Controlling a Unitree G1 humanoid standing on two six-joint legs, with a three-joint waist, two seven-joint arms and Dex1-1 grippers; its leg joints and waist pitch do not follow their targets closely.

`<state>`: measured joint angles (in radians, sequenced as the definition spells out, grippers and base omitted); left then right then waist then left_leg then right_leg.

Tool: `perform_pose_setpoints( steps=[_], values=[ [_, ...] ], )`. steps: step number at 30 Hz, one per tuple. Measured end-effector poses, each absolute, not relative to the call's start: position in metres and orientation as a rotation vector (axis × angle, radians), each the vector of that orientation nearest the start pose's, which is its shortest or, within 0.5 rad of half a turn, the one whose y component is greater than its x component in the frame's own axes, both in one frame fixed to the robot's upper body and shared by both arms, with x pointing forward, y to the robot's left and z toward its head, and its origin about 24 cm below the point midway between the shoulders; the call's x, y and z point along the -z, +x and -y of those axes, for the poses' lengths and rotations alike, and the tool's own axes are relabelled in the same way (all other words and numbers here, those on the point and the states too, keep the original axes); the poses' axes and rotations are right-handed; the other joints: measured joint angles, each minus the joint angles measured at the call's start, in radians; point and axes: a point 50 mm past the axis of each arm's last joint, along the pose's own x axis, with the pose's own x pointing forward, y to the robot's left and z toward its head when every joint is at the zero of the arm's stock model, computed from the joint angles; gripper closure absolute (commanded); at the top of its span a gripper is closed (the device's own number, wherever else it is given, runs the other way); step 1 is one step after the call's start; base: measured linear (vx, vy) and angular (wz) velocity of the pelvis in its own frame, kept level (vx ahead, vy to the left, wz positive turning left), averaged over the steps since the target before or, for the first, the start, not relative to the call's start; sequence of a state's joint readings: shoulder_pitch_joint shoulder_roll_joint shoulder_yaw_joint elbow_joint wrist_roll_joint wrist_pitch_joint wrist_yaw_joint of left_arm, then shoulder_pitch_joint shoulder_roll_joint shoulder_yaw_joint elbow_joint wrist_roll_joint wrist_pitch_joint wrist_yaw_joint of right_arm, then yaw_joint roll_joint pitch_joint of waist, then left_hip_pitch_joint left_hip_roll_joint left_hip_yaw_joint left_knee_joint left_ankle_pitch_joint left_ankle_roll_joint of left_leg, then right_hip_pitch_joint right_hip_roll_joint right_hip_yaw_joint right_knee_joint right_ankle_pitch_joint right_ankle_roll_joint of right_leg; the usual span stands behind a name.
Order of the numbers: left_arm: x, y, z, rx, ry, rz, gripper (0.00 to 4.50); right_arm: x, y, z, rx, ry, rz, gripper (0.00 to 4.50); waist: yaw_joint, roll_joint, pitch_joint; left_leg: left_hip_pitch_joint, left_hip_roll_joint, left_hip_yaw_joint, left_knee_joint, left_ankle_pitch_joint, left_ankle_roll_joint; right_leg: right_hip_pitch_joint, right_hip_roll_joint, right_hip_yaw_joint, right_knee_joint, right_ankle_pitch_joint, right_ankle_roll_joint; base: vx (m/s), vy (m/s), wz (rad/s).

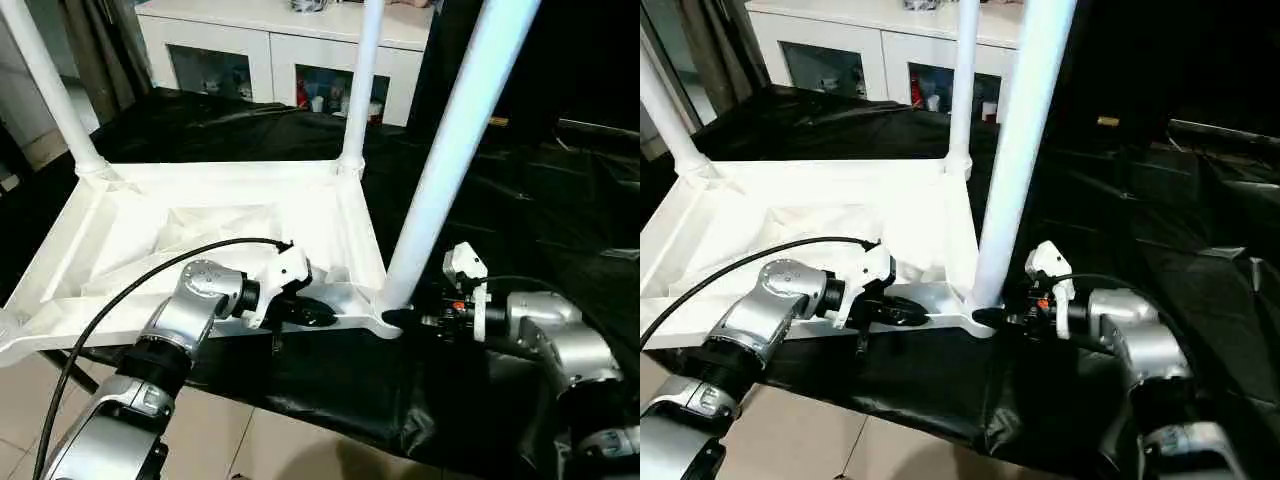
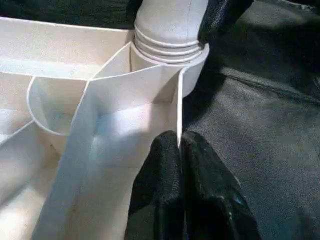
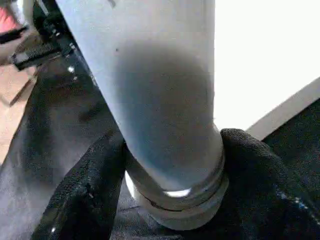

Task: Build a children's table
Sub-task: Rotate leg to tighten

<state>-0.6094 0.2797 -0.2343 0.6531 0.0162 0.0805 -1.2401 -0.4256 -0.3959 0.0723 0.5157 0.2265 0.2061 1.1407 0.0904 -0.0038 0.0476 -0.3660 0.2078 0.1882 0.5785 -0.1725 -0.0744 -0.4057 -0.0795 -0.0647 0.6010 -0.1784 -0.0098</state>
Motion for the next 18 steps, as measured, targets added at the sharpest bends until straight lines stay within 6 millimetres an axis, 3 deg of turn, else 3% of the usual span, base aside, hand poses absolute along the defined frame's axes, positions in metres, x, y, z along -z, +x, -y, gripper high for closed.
perform_pose_setpoints(
  steps=[5, 10, 16, 18],
  values=[
    [-0.045, 0.324, -0.106, 1.268, 0.308, -0.393, 4.50, -0.034, 0.309, 0.167, -0.911, 0.039, -0.347, 1.86, -0.010, -0.002, 0.000, 0.004, 0.000, 0.000, 0.001, -0.001, -0.002, 0.002, 0.000, 0.001, 0.000, -0.001, 0.003, 0.000, 0.000, 0.00],
    [-0.041, 0.336, -0.076, 1.086, 0.301, -0.382, 4.50, -0.029, 0.326, 0.150, -0.561, 0.083, -0.317, 1.86, -0.019, -0.001, -0.001, 0.011, -0.002, -0.001, 0.000, -0.001, -0.002, 0.009, -0.002, 0.000, -0.003, -0.002, 0.005, 0.000, 0.000, 0.00],
    [-0.040, 0.339, -0.069, 1.061, 0.312, -0.374, 4.50, -0.028, 0.328, 0.147, -0.499, 0.075, -0.294, 1.86, -0.017, 0.003, -0.001, 0.010, -0.003, -0.001, -0.003, -0.001, -0.002, 0.010, -0.002, 0.000, -0.008, -0.002, 0.005, 0.000, 0.000, 0.00],
    [-0.040, 0.339, -0.069, 1.064, 0.314, -0.371, 4.50, -0.028, 0.328, 0.147, -0.498, 0.075, -0.285, 1.31, -0.017, 0.004, -0.001, 0.010, -0.003, -0.001, -0.003, -0.001, -0.002, 0.010, -0.002, 0.000, -0.008, -0.002, 0.005, 0.000, 0.000, 0.00]
  ],
)
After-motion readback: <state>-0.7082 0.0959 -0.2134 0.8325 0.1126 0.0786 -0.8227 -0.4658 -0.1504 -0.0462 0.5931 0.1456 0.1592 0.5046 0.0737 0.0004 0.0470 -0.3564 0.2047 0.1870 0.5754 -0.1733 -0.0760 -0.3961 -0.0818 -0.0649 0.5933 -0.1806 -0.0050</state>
